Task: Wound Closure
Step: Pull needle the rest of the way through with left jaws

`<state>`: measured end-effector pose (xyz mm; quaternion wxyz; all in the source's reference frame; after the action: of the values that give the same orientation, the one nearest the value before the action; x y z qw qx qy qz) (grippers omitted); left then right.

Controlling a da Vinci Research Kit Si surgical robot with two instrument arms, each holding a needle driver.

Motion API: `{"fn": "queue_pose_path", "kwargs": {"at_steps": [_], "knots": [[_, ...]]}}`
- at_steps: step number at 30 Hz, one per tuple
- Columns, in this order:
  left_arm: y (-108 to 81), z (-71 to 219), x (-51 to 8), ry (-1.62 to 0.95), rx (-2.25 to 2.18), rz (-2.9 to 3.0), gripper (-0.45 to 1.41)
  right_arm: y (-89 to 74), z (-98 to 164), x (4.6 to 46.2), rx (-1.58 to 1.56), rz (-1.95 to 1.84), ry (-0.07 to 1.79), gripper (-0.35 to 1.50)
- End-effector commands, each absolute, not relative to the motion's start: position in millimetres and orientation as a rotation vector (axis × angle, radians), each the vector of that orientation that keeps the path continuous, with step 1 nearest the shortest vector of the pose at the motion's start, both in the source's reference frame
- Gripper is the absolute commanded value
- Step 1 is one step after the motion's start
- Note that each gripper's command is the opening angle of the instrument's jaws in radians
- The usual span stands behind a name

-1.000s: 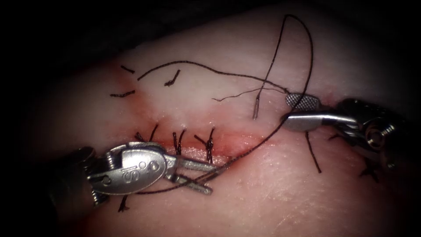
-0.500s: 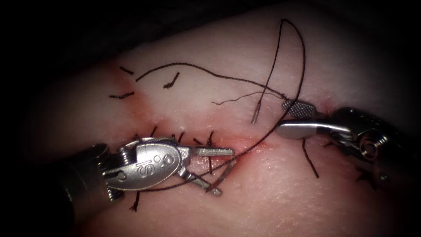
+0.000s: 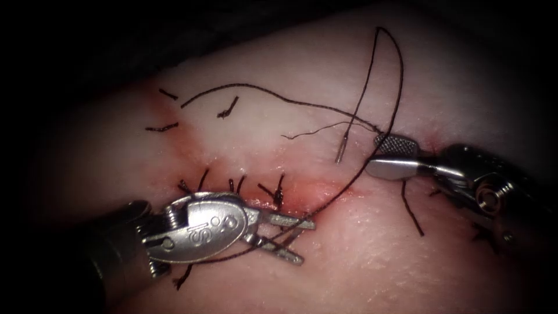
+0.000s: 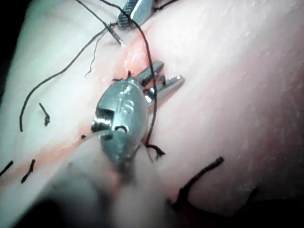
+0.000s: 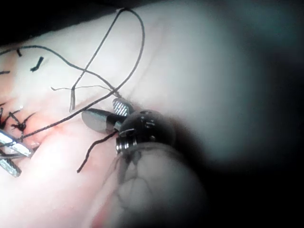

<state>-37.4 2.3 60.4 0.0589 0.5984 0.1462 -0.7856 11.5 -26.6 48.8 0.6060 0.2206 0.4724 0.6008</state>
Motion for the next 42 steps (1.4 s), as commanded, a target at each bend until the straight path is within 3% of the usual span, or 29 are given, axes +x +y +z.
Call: {"fn": "queue_pose_path", "kwargs": {"at_steps": [1, 2, 9, 10, 11, 12, 14, 24, 25, 29, 33, 35, 39, 41, 42], "knots": [[3.4, 60.8, -38.0, 0.435, 1.815, -2.378, -0.29, -25.9, 48.9, 12.6, 0.51, 1.388, 1.098, 0.27], [3.6, 60.9, -38.0, 0.442, 1.818, -2.381, -0.45, -26.0, 48.8, 12.6, 0.511, 1.388, 1.098, 0.19], [4.0, 60.4, -38.0, 0.856, 1.839, -2.476, -0.45, -26.5, 47.2, 13.0, 0.527, 1.389, 1.103, -0.03], [4.0, 60.4, -38.0, 0.856, 1.839, -2.476, -0.45, -26.5, 47.2, 13.0, 0.527, 1.389, 1.103, -0.03], [3.6, 59.7, -38.2, 1.126, 1.811, -2.56, -0.45, -26.5, 46.8, 13.3, 0.535, 1.387, 1.112, -0.03], [3.6, 59.7, -38.2, 1.126, 1.811, -2.56, -0.45, -26.5, 46.8, 13.3, 0.535, 1.387, 1.112, -0.03], [3.7, 58.3, -38.3, 1.436, 1.808, -2.599, -0.45, -26.7, 46.7, 13.8, 0.539, 1.385, 1.115, -0.05], [5.5, 53.2, -37.6, 2.061, 1.842, -2.491, -0.45, -27.1, 46.8, 14.0, 0.54, 1.378, 1.119, -0.13], [5.8, 52.4, -37.3, 2.225, 1.82, -2.463, -0.45, -27.3, 46.8, 14.0, 0.54, 1.377, 1.121, -0.15], [5.4, 50.8, -36.7, 2.386, 1.752, -2.432, -0.45, -27.7, 46.6, 14.0, 0.547, 1.369, 1.124, -0.16], [4.5, 49.1, -36.1, 2.201, 1.779, -2.42, -0.45, -27.9, 46.2, 13.9, 0.552, 1.368, 1.124, -0.13], [3.2, 46.9, -35.8, 1.723, 1.747, -2.544, -0.45, -27.9, 45.7, 14.0, 0.557, 1.368, 1.123, -0.08], [1.7, 43.7, -35.3, 1.154, 1.561, -2.784, -0.45, -27.9, 44.6, 13.9, 0.567, 1.371, 1.127, -0.05], [2.0, 42.5, -34.6, 0.668, 1.247, -3.003, -0.45, -27.9, 43.5, 13.6, 0.576, 1.376, 1.152, -0.05], [2.0, 42.5, -34.6, 0.668, 1.247, -3.003, -0.45, -27.9, 43.5, 13.6, 0.576, 1.376, 1.152, -0.05]]}}
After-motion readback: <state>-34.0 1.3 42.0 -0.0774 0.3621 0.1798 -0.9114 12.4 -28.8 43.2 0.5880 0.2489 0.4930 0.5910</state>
